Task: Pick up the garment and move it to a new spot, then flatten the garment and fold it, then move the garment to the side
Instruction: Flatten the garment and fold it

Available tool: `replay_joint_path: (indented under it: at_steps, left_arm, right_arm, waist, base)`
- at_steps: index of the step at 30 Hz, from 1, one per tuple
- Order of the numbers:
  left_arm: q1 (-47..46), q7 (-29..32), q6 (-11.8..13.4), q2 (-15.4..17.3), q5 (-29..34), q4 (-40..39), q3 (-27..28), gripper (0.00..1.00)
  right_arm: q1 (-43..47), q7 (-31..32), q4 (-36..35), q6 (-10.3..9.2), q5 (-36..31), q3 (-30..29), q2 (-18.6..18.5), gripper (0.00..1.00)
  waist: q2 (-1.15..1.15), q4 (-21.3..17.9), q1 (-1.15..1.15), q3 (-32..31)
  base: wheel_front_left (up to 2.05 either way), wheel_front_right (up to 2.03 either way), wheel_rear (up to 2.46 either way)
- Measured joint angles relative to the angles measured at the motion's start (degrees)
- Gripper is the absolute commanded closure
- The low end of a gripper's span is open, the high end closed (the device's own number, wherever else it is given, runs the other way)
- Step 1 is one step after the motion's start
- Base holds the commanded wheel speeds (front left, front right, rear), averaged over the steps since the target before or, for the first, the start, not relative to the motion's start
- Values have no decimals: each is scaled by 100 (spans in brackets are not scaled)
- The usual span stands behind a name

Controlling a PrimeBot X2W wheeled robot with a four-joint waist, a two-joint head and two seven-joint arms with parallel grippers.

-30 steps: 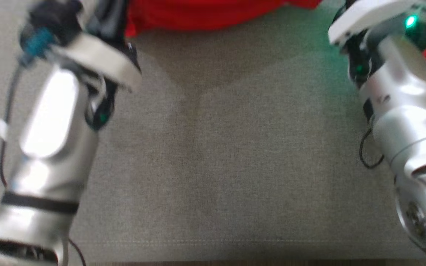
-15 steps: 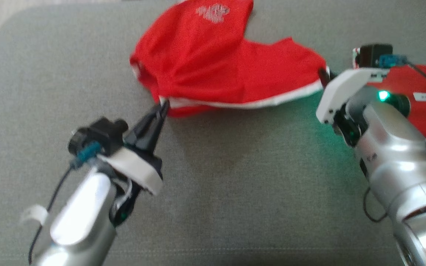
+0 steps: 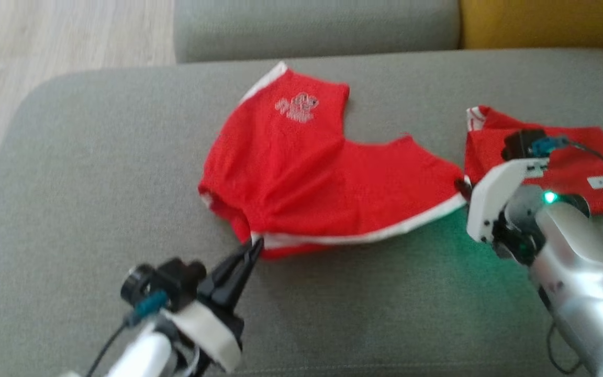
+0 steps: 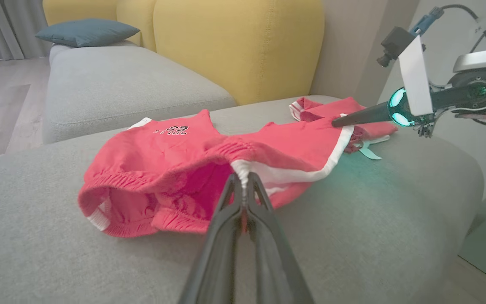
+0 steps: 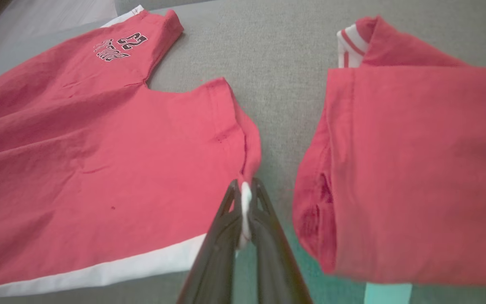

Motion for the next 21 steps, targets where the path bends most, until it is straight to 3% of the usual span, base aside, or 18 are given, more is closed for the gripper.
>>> replay_joint_path:
  at_steps: [8, 12, 16, 21]
  left_arm:
    - [1038, 123, 58, 253, 47, -756, -352, 100]
    - [1248, 199, 116, 275, 46, -1077, -434, 100]
    - [1228, 198, 176, 268, 38, -1217, -411, 100]
    - [990, 191, 213, 204, 22, -1306, -335, 100]
  right_arm:
    - [975, 1291, -1684, 0, 605, 181, -1024, 100]
    - [1457, 1777, -2450, 0, 725, -107, -1430, 100]
    - [1552, 2028, -2952, 0, 557, -699, -1516, 100]
    - [1543, 2409, -3462, 0, 96, -1258, -1293, 100]
  waist:
    - [0, -178, 0, -396]
    - [0, -167, 0, -383]
    - [0, -88, 0, -299]
    - [0, 105, 0, -179]
  base:
    - [0, 0, 0]
    - [0, 0, 0]
    - [0, 0, 0]
    - [0, 0, 0]
